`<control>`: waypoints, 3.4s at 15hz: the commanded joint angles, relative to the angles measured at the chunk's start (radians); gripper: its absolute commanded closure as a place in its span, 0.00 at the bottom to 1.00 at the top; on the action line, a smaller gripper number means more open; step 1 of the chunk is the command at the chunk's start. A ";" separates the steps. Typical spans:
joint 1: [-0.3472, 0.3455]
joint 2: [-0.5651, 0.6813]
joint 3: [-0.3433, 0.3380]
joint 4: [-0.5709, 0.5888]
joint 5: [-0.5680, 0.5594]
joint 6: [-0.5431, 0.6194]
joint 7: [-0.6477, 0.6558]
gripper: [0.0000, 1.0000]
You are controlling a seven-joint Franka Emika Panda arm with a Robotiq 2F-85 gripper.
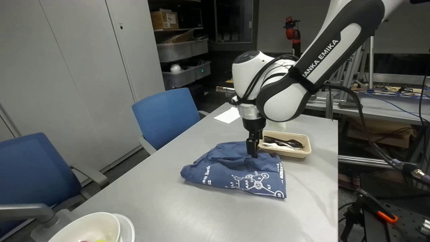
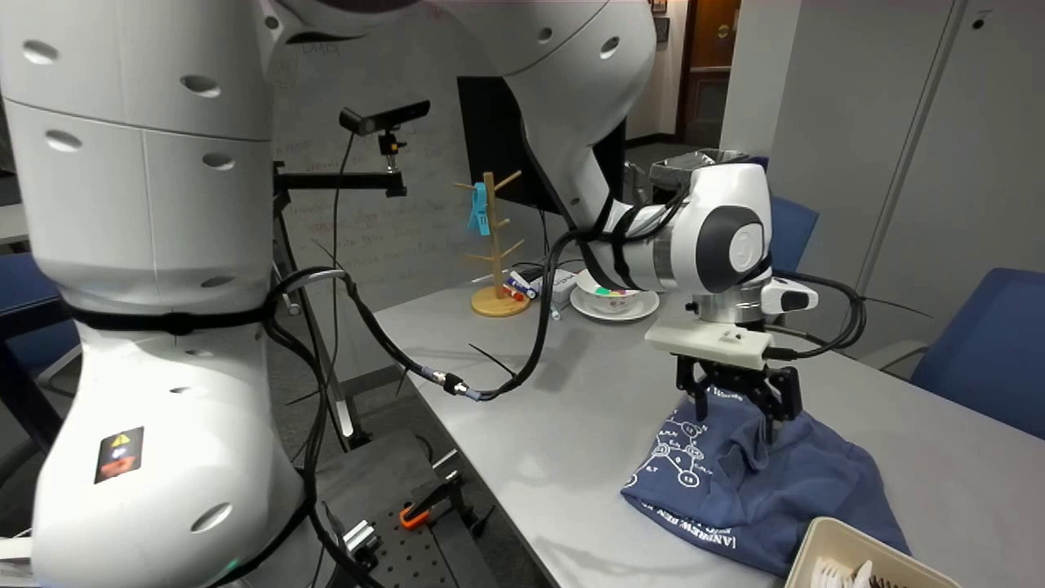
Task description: Unfold the blue shirt
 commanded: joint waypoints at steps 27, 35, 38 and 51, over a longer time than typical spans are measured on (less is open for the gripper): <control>-0.102 0.302 0.083 0.270 0.143 0.010 -0.395 0.49; -0.116 0.302 0.101 0.281 0.164 0.008 -0.438 1.00; -0.105 0.248 0.112 0.256 0.166 -0.013 -0.435 0.99; -0.022 0.087 0.331 0.264 0.278 -0.087 -0.659 0.99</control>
